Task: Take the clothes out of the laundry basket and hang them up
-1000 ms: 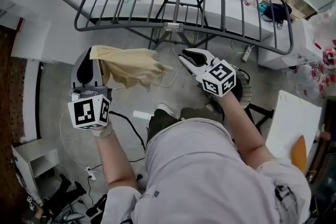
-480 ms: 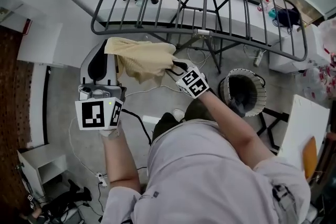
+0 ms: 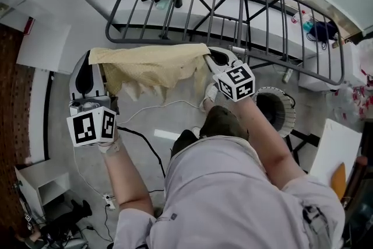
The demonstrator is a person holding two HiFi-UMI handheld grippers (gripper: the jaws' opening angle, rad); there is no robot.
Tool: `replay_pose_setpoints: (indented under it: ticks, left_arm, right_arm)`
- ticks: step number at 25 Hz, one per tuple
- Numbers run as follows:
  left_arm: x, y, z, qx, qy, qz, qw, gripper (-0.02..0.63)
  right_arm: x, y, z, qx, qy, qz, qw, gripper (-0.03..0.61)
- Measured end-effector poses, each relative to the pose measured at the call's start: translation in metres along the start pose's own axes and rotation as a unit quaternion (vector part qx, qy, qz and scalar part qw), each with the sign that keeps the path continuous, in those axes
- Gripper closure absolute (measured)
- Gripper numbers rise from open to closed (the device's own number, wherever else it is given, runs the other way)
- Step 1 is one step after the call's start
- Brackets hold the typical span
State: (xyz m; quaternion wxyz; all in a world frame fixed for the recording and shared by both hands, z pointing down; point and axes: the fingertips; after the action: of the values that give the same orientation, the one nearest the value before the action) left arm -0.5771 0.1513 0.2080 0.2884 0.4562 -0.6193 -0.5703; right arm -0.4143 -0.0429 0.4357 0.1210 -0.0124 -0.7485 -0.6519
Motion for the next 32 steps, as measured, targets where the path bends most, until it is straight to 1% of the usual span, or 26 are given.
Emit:
replay_pose_setpoints:
  ticks: [2, 4, 6, 9, 12, 15, 20, 23, 25, 27, 29, 32]
  left_arm:
    - [0.022, 0.01, 0.019, 0.002, -0.01, -0.002, 1.0, 0.609]
    - [0.047, 0.021, 0.028, 0.003, -0.013, -0.001, 0.9999, 0.609]
    - [0.08, 0.029, 0.03, 0.008, -0.008, 0.0, 0.9999, 0.609]
    - [0.138, 0.036, 0.03, 0.031, 0.005, 0.004, 0.9995, 0.609]
    - [0.201, 0.046, 0.035, 0.042, 0.02, 0.017, 0.9988, 0.609]
    - [0.262, 0.059, 0.043, 0.033, 0.027, 0.023, 0.9988, 0.609]
    - [0.348, 0.09, 0.04, 0.016, 0.058, 0.035, 0.9976, 0.609]
    - [0.383, 0.116, 0.04, 0.01, 0.077, 0.047, 0.9959, 0.609]
    - [0.404, 0.137, 0.038, -0.005, 0.094, 0.057, 0.9939, 0.609]
    - [0.427, 0.165, 0.035, -0.018, 0.113, 0.075, 0.9905, 0.609]
    - [0.453, 0.199, 0.032, -0.024, 0.134, 0.102, 0.9855, 0.607]
    - [0.484, 0.254, 0.024, -0.037, 0.173, 0.147, 0.9731, 0.607]
  right_arm:
    - [0.013, -0.034, -0.027, -0.005, 0.019, -0.026, 0.999, 0.554]
    - [0.026, -0.061, -0.057, -0.008, 0.038, -0.04, 0.998, 0.554]
    - [0.039, -0.084, -0.089, -0.009, 0.057, -0.053, 0.997, 0.554]
    - [0.062, -0.12, -0.143, -0.016, 0.088, -0.072, 0.993, 0.554]
    - [0.087, -0.153, -0.192, -0.02, 0.114, -0.08, 0.99, 0.554]
    - [0.115, -0.173, -0.233, -0.018, 0.127, -0.077, 0.989, 0.554]
    - [0.146, -0.186, -0.294, -0.006, 0.172, -0.073, 0.982, 0.554]
    - [0.161, -0.187, -0.318, 0.002, 0.198, -0.069, 0.978, 0.554]
    - [0.168, -0.181, -0.33, 0.004, 0.215, -0.06, 0.975, 0.554]
    - [0.178, -0.168, -0.344, 0.003, 0.235, -0.039, 0.971, 0.553]
    - [0.191, -0.151, -0.36, 0.005, 0.256, -0.007, 0.967, 0.552]
    - [0.209, -0.116, -0.379, 0.022, 0.286, 0.046, 0.957, 0.552]
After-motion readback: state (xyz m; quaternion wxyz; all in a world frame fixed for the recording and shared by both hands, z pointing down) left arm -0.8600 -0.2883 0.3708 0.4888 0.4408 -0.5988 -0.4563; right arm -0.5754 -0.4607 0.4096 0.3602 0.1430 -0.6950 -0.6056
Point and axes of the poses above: the fingertips, and each gripper's own axes: x forward along the fingers, z to its left, y out of its underside, and after that the axes turned 5 degrees about -z, right-handed
